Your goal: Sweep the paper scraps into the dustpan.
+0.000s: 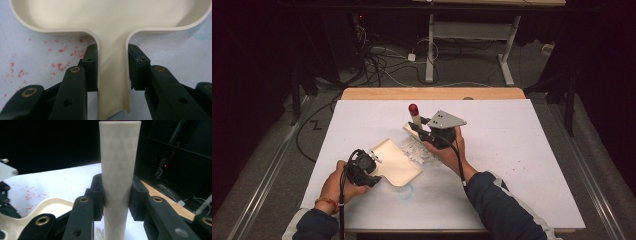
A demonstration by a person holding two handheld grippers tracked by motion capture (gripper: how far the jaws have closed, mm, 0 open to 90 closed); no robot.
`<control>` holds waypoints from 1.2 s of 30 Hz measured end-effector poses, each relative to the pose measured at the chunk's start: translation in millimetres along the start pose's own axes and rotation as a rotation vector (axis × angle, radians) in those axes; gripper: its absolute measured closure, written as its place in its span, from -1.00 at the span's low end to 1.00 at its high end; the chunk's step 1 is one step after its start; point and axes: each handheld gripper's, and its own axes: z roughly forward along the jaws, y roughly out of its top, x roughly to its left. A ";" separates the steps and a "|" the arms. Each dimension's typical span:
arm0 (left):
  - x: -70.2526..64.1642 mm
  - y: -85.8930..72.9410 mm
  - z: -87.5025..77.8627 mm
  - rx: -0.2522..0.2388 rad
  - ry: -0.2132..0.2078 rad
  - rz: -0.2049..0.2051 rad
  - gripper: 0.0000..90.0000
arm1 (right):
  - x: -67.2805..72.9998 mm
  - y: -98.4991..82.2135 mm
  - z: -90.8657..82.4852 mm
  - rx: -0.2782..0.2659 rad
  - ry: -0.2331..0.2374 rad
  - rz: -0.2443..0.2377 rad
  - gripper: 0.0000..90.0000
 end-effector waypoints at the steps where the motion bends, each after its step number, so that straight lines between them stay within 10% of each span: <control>1: -0.5 1.5 0.6 0.002 0.000 0.003 0.41 | 3.8 0.7 1.5 -0.005 0.017 0.004 0.56; 8: -3.1 4.5 2.8 0.007 -0.001 0.017 0.40 | 13.4 7.0 3.7 -0.026 0.151 -0.007 0.56; 18: -14.8 6.9 3.4 0.014 -0.006 0.046 0.40 | 25.6 18.6 4.6 -0.047 0.211 -0.038 0.56; 36: -19.4 1.4 2.7 -0.001 0.000 0.043 0.40 | 2.8 38.7 -36.1 -0.091 0.056 0.043 0.56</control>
